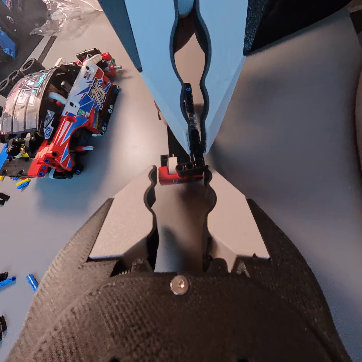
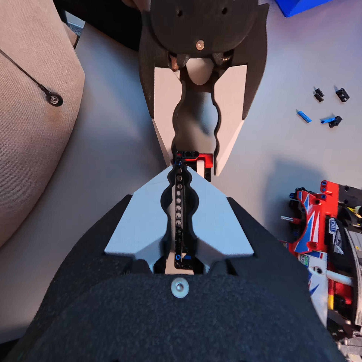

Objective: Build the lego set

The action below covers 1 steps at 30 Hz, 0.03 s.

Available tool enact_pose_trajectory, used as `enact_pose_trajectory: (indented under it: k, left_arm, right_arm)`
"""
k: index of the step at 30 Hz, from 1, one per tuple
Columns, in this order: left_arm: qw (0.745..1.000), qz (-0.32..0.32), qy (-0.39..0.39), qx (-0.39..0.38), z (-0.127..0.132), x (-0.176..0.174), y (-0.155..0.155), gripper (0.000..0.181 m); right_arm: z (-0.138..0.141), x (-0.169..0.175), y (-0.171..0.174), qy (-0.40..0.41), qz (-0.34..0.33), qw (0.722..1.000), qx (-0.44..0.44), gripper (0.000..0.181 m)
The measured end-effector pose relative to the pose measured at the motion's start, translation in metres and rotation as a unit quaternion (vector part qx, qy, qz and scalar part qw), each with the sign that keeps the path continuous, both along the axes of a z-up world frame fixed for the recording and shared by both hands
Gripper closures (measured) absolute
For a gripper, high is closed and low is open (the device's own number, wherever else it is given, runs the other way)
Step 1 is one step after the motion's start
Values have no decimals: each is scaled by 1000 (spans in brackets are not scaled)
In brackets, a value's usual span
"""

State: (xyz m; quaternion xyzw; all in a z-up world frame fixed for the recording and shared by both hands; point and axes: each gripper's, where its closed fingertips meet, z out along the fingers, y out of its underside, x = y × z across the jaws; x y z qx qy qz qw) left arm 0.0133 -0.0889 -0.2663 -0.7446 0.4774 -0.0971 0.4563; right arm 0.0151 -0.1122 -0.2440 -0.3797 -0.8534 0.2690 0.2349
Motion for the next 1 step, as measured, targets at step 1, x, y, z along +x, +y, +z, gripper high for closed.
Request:
enact_pose_trajectory:
  k: [1]
  left_arm:
    - [1000,4,1,0,0,-1,1,137]
  right_arm:
    - [1,-1,2,-3,-5,1000,-7,177]
